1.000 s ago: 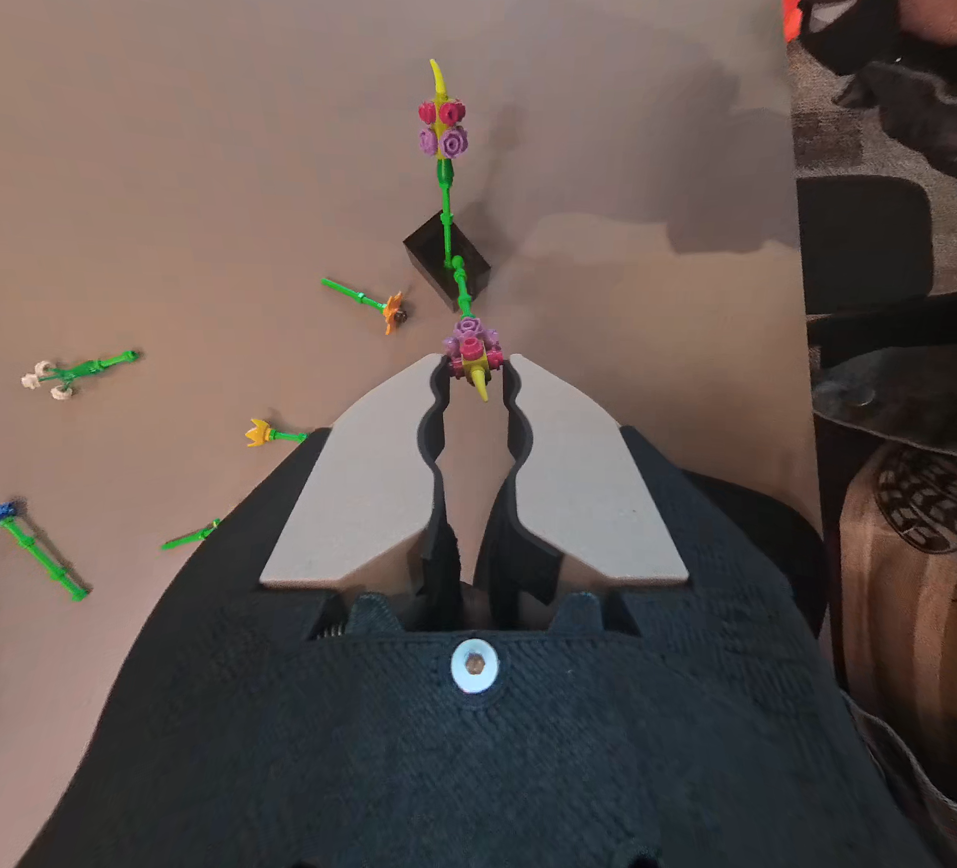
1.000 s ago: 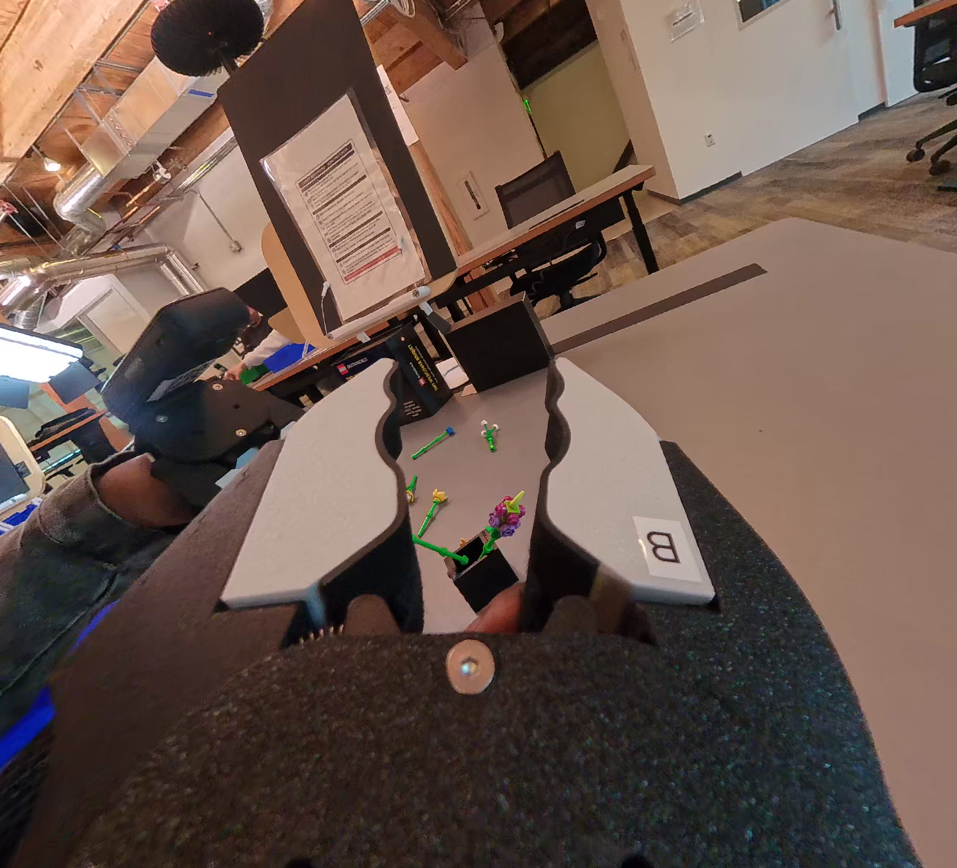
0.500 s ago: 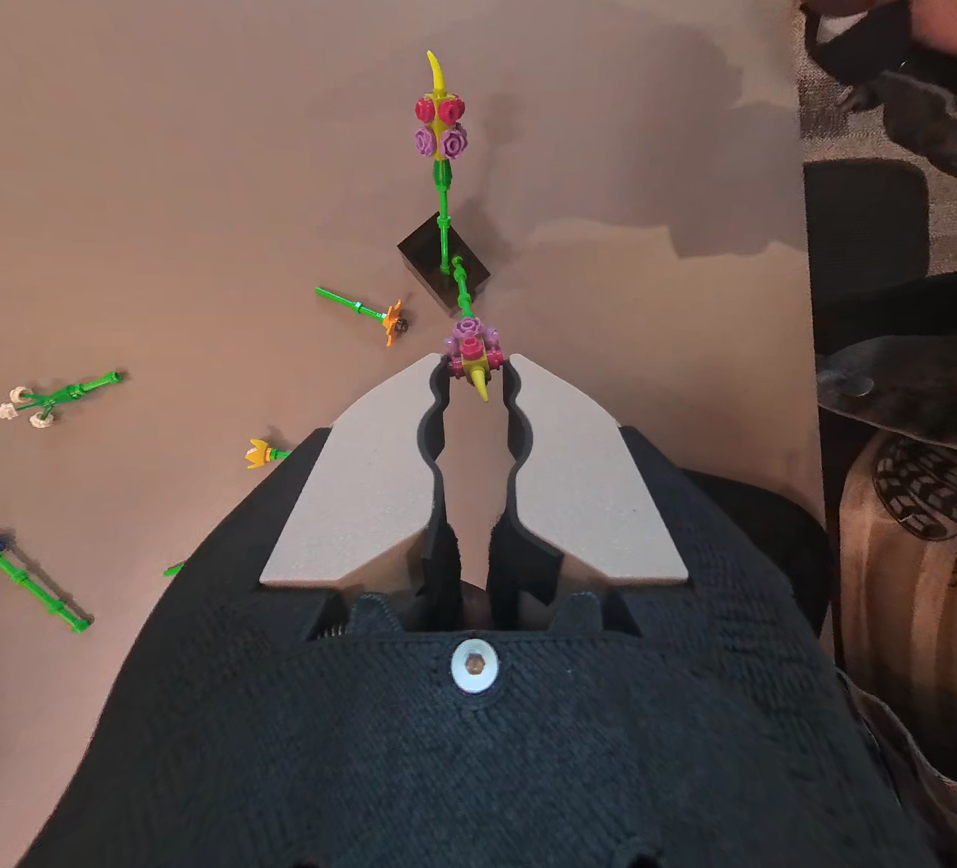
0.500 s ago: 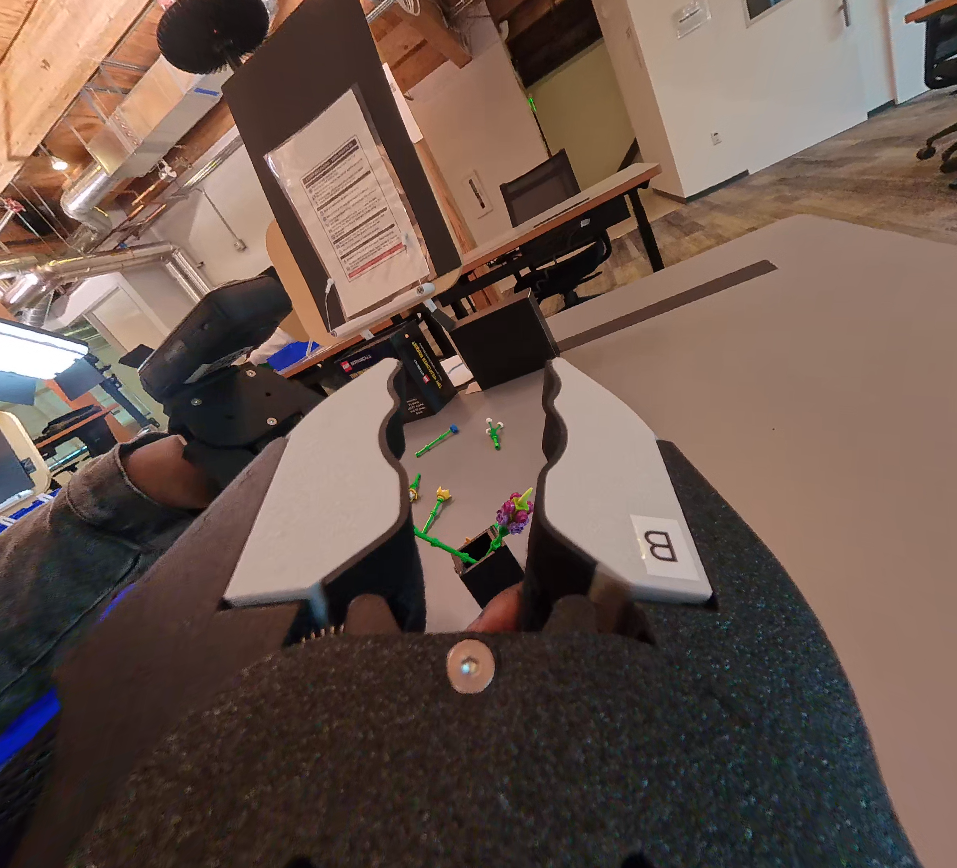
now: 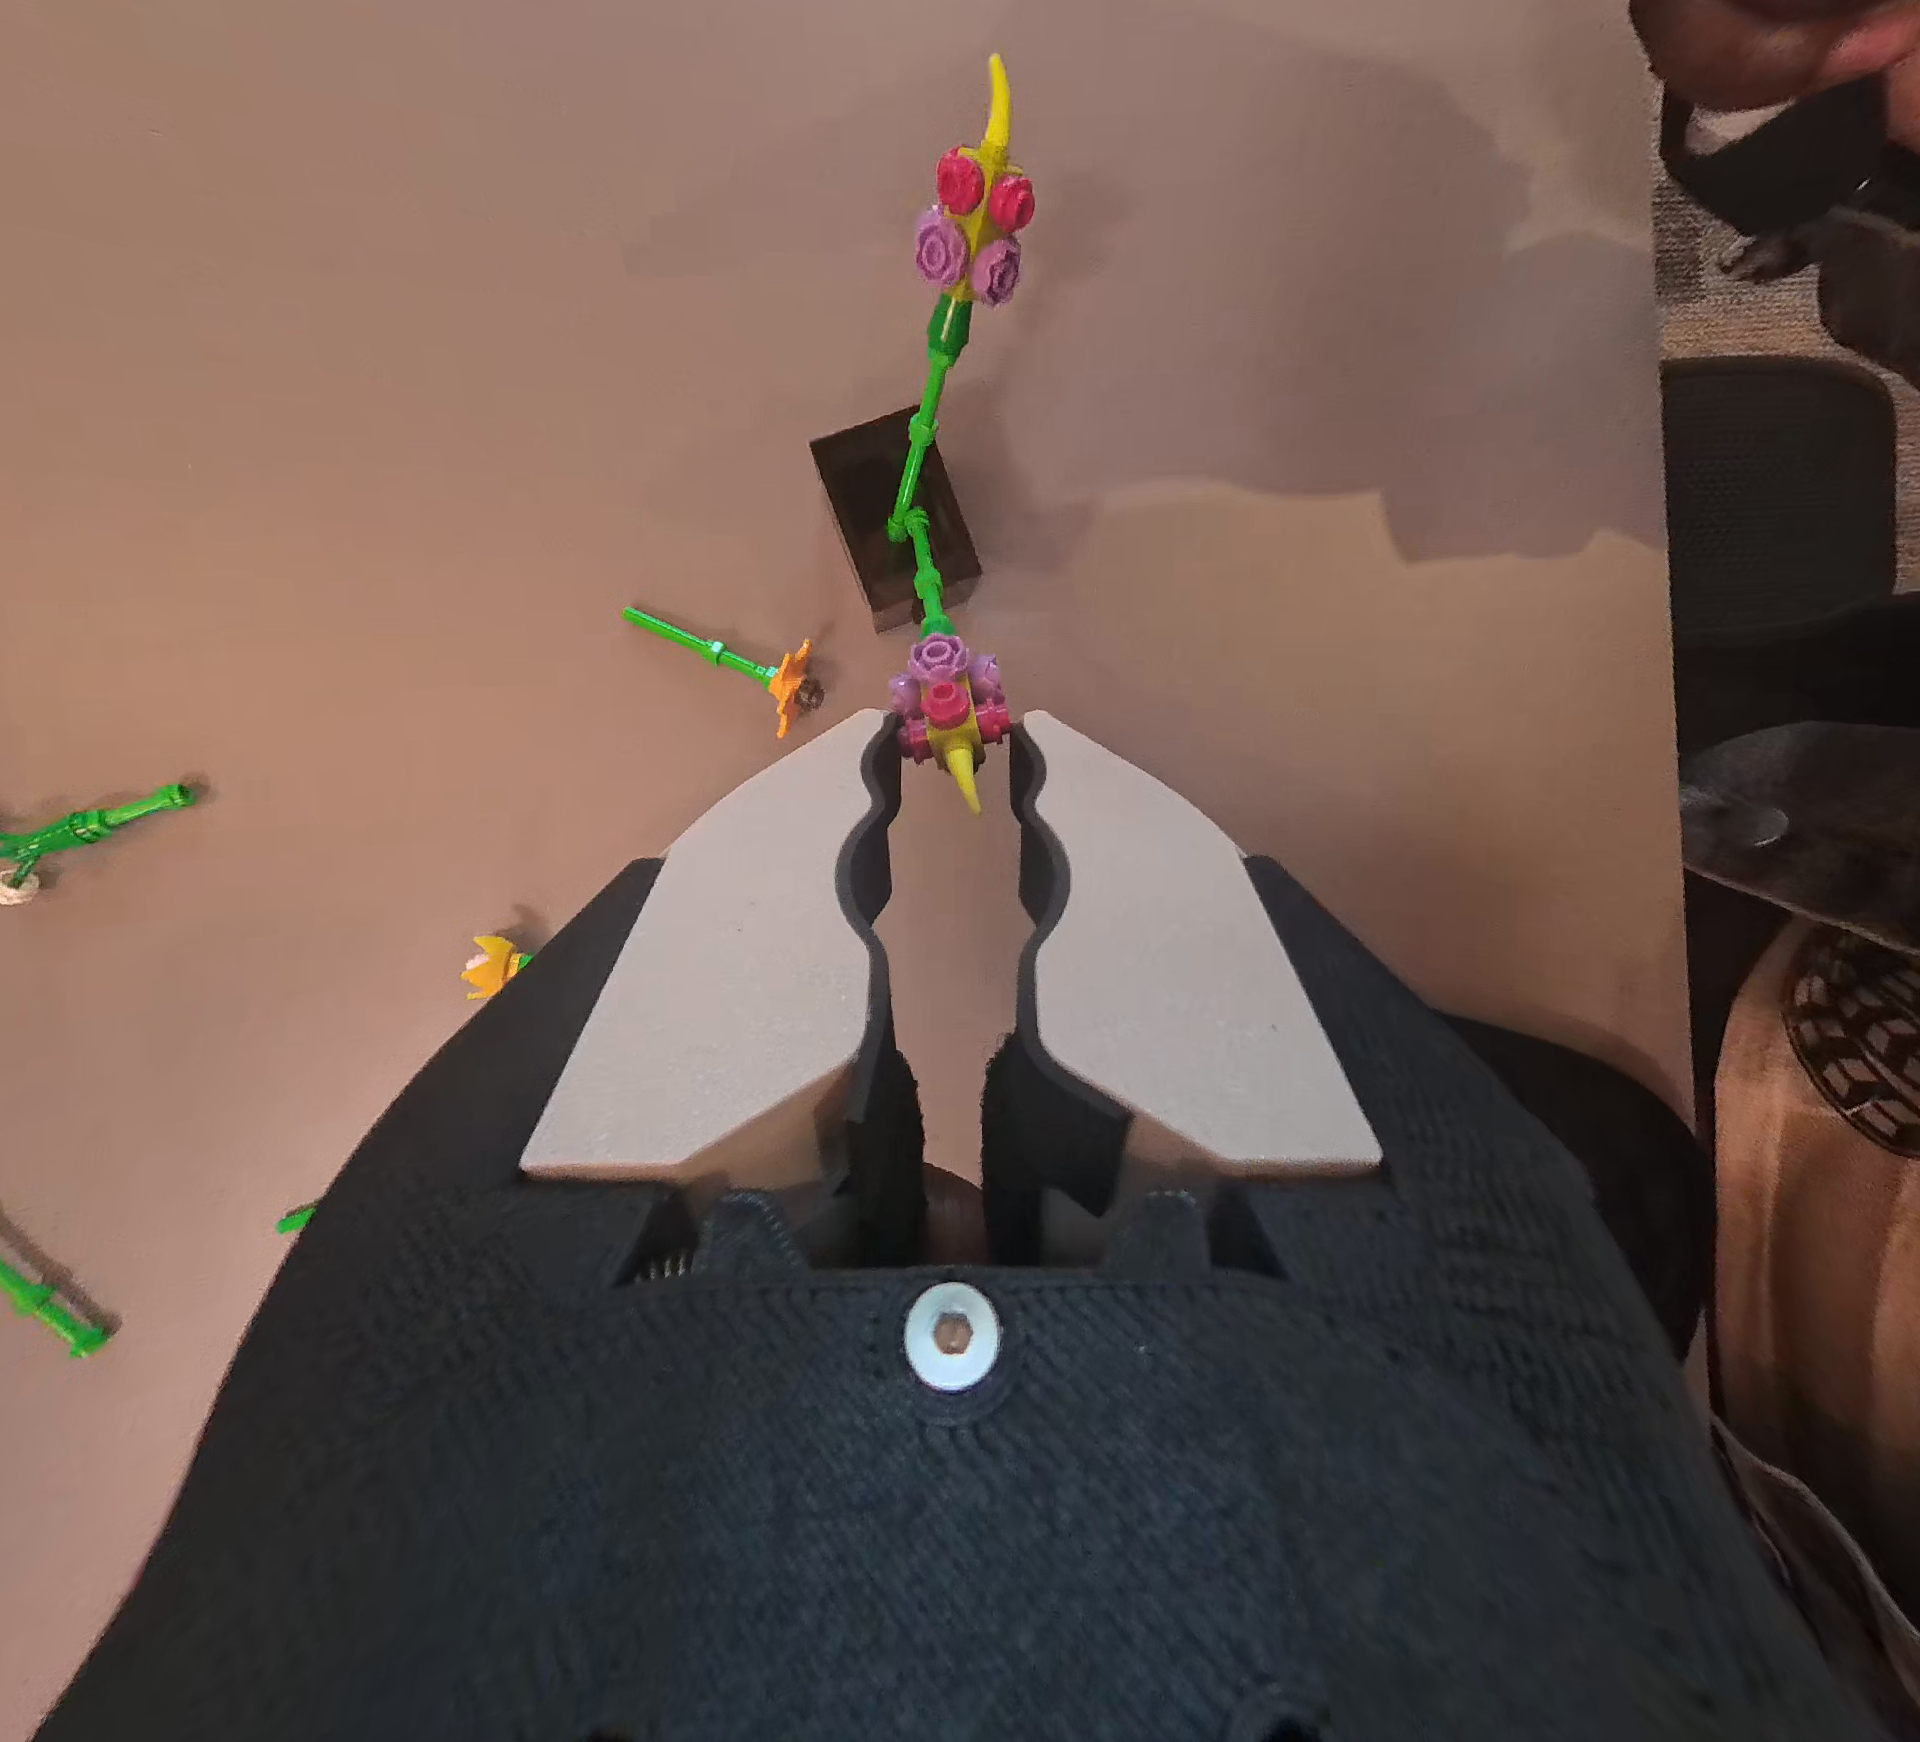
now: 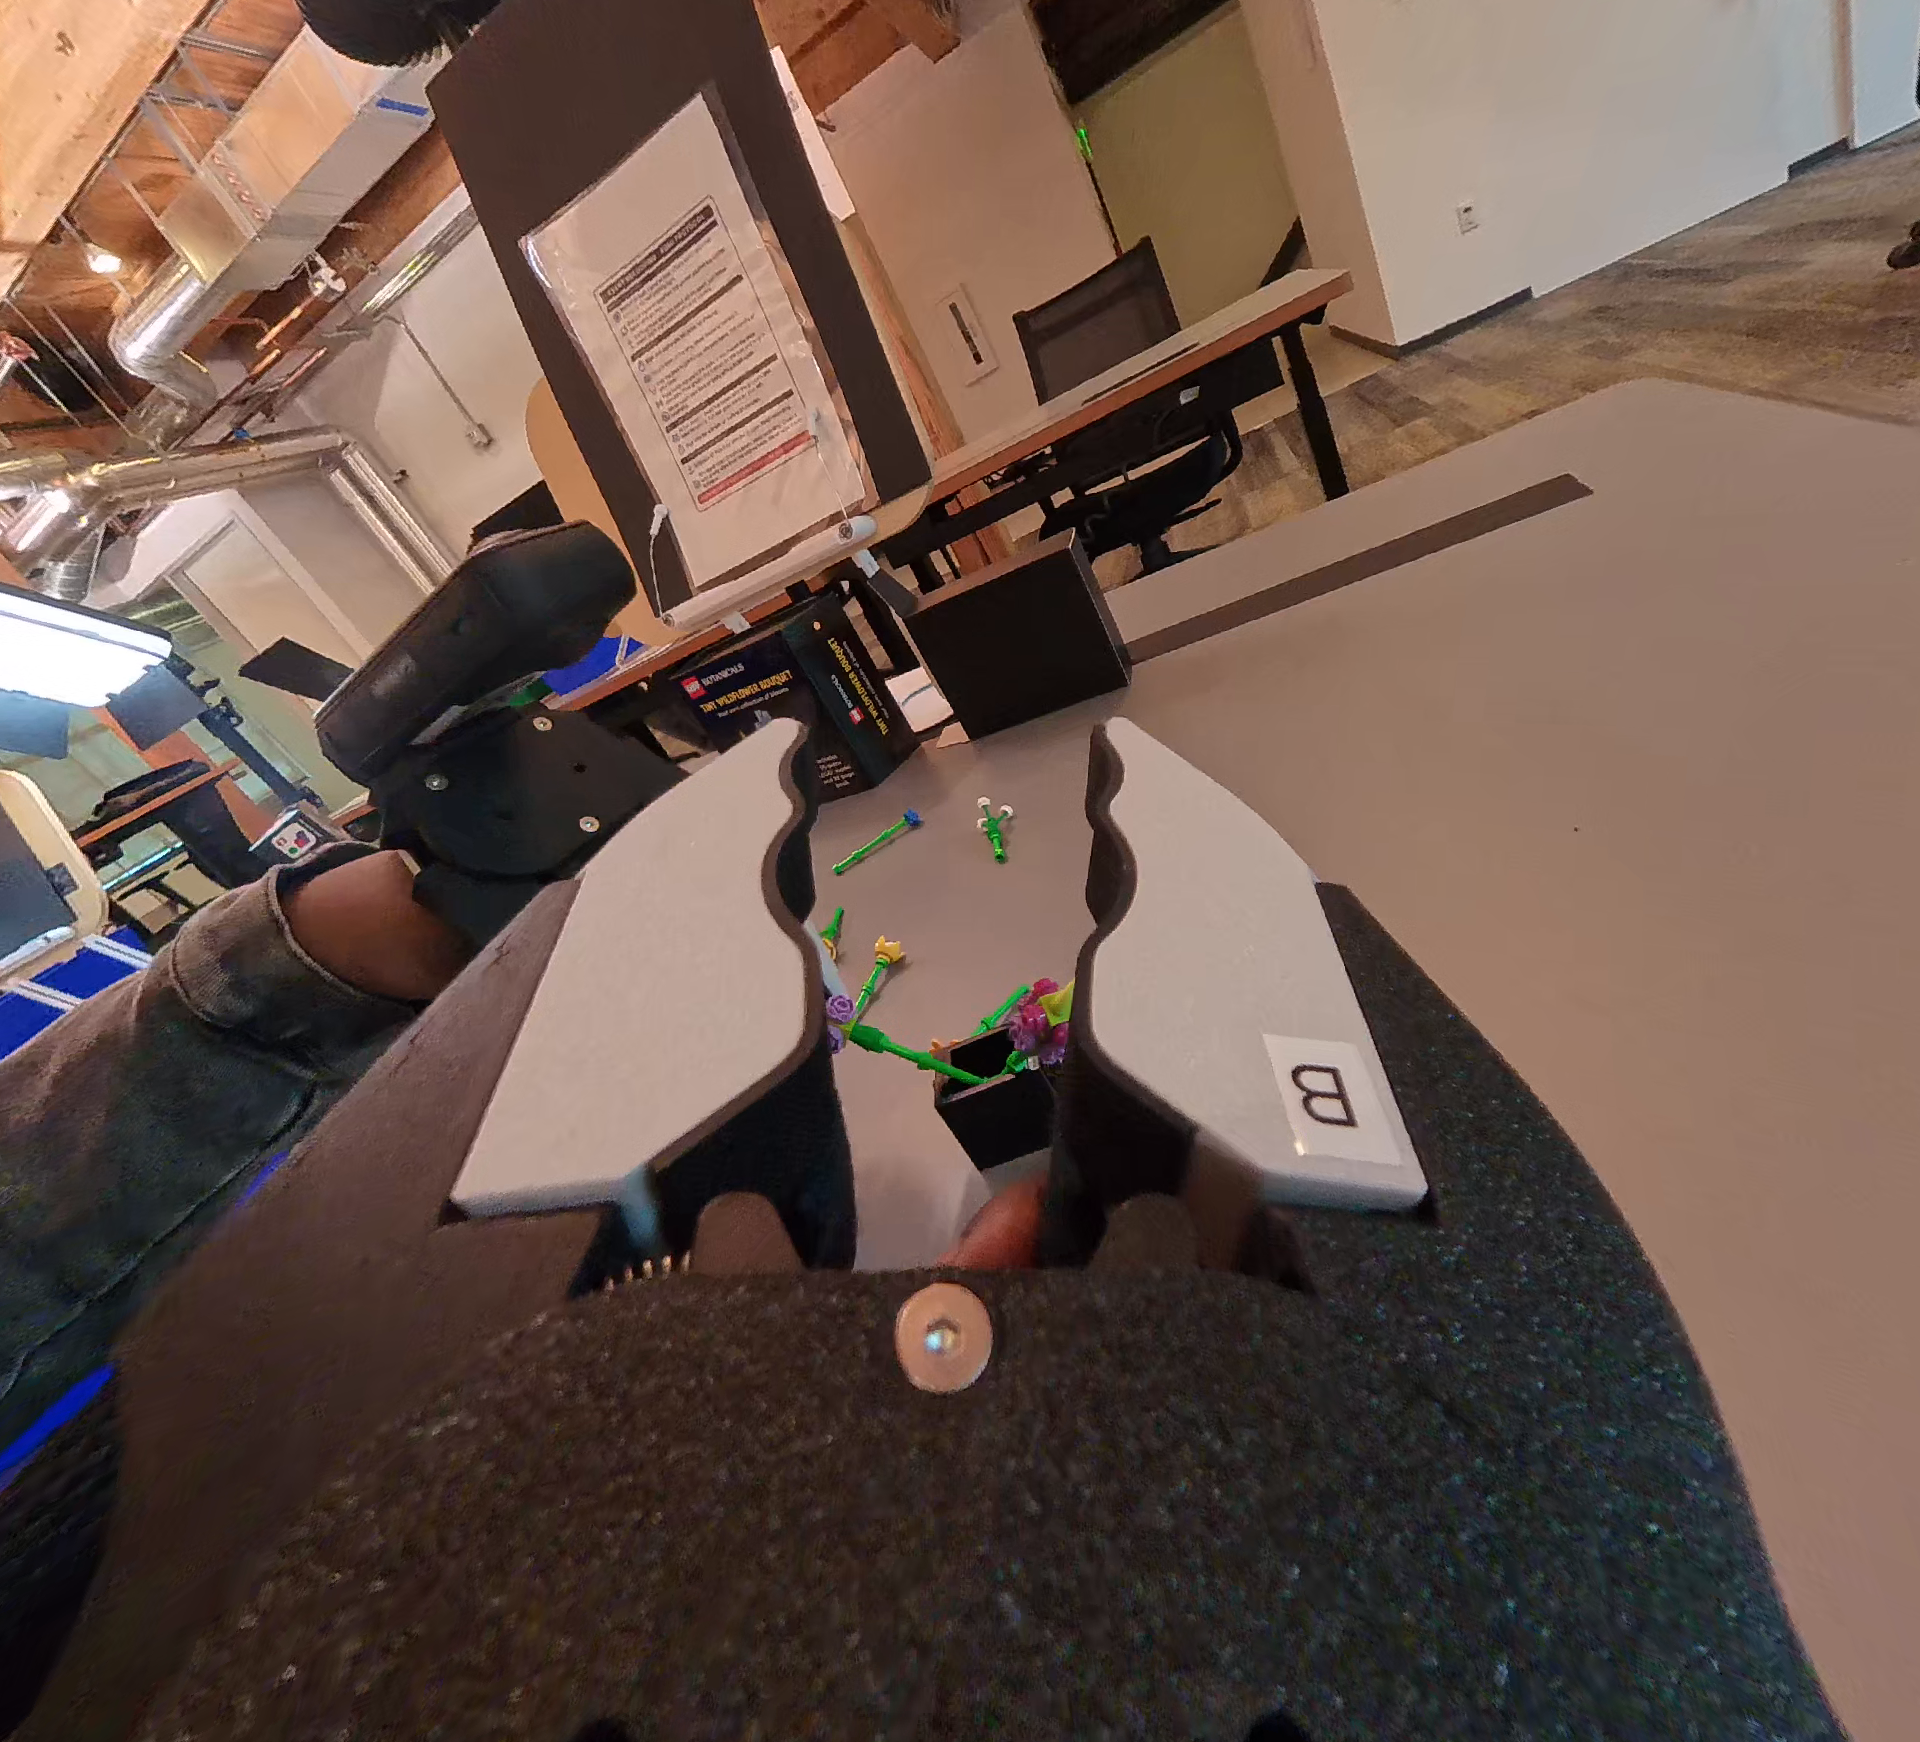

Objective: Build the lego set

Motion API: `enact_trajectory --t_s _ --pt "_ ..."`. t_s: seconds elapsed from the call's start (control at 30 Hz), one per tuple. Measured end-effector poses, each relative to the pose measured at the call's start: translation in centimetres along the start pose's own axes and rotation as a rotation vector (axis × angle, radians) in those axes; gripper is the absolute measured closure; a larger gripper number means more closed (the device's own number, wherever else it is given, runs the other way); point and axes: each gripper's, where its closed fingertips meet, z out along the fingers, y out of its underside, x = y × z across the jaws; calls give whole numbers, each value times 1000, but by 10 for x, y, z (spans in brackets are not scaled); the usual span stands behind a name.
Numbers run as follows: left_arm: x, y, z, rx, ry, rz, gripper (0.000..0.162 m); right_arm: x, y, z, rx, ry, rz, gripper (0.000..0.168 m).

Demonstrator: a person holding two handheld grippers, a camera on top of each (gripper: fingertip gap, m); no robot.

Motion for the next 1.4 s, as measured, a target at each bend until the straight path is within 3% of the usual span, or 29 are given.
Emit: enact_trajectory --t_s 0.5,0.6,0.8,0.93,1.1,1.27,1.4 --pt "-5 0 -1 15 1 -10 129 9 30 9 -129 -8 2 115" --pt "-6 -1 -8 47 -7 -18 119 7 31 9 -139 -16 -12 114" --pt "-20 1 -66 224 -140 -112 105 4 29 6 -167 -40 -83 112" --pt "-26 40 -96 215 -227 -144 111 4 21 2 -157 -52 -92 112" --pt "-19 98 -56 -44 -189 -100 122 -2 19 2 -157 -58 -115 114" --pt "-34 105 -32 -90 -229 -41 126 -16 19 5 -173 -85 -145 114" --pt "-35 106 -17 -69 -172 -54 127 -21 17 5 -179 -80 -180 115"
